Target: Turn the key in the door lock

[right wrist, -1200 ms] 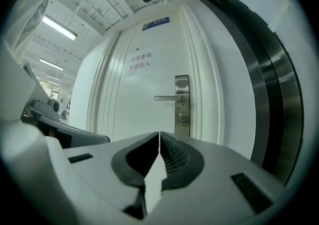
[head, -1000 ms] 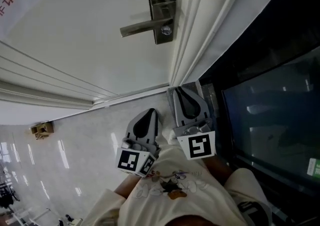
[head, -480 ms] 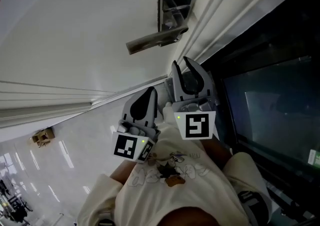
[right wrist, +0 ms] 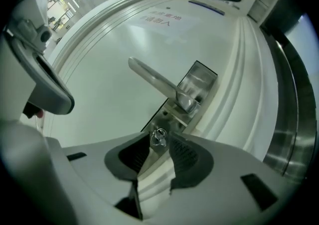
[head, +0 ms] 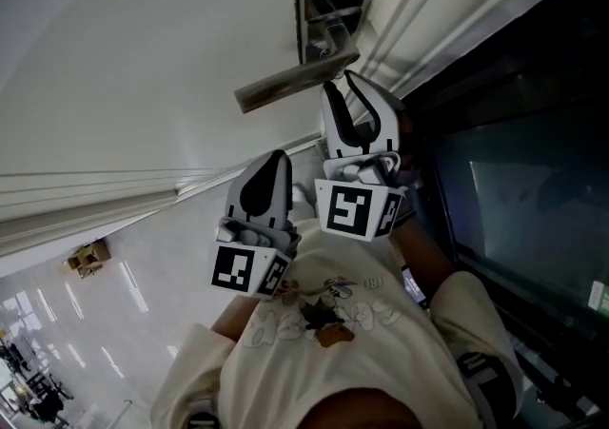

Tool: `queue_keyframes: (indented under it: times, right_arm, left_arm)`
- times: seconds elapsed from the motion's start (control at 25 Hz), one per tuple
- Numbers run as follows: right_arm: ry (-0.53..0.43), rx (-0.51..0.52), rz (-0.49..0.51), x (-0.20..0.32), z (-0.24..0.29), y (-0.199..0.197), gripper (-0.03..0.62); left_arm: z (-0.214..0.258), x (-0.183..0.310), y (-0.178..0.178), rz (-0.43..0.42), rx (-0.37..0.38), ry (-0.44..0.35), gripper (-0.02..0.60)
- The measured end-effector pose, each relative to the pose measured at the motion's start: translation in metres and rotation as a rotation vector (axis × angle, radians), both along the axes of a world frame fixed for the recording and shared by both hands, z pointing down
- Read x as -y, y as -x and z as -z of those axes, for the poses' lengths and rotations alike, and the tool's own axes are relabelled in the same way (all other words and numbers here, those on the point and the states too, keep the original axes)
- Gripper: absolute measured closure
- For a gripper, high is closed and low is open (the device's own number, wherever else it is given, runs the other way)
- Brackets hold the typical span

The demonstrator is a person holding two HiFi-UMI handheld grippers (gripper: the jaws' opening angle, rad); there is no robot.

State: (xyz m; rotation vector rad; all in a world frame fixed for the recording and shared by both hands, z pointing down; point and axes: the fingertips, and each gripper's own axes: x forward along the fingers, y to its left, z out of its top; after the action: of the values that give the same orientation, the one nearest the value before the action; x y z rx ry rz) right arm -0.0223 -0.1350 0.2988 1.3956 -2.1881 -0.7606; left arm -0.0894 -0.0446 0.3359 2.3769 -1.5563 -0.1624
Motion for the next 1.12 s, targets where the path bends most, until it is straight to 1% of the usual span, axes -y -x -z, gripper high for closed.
queue_keyframes:
  times: [0.16, 0.24, 0.32, 0.4, 0.48, 0.76, 0.96, 1.12]
  right_arm:
    - [-0.013, -0.122, -0.008, 0.009, -0.007, 0.005, 0.473]
    - [-0.026, -0.145, -0.02, 0.011, -0.007, 0.006, 0.483]
    - [-0.038, -0.136, -0.033, 0.012, -0.006, 0.004, 0.512]
    - [-0.031, -0.095, -0.035, 0.014, -0.004, 0.003, 0.554]
    - [-0.013, -0.042, -0.026, 0.014, -0.003, 0.004, 0.576]
    - [0.059, 0.113, 0.004, 0.015, -0.003, 0.003, 0.577]
    - [0.146, 0.295, 0.042, 0.015, -0.002, 0.001, 0.577]
    - [0.202, 0.404, 0.064, 0.016, -0.001, -0.001, 0.577]
  left_arm:
    - [-0.002, 0.004, 0.001, 0.001, -0.002, 0.002, 0.577]
    - [-0.003, 0.007, 0.001, 0.001, -0.002, 0.004, 0.577]
    - [-0.003, 0.008, 0.0, 0.001, -0.003, 0.006, 0.577]
    - [-0.003, 0.009, 0.0, 0.001, -0.003, 0.006, 0.577]
    - [-0.003, 0.01, 0.0, 0.001, 0.0, 0.007, 0.577]
    - [-0.003, 0.016, -0.004, -0.007, 0.006, 0.006, 0.577]
    - [-0.003, 0.019, -0.007, -0.011, 0.009, 0.005, 0.577]
    - [-0.004, 0.021, -0.01, -0.013, 0.01, 0.009, 0.577]
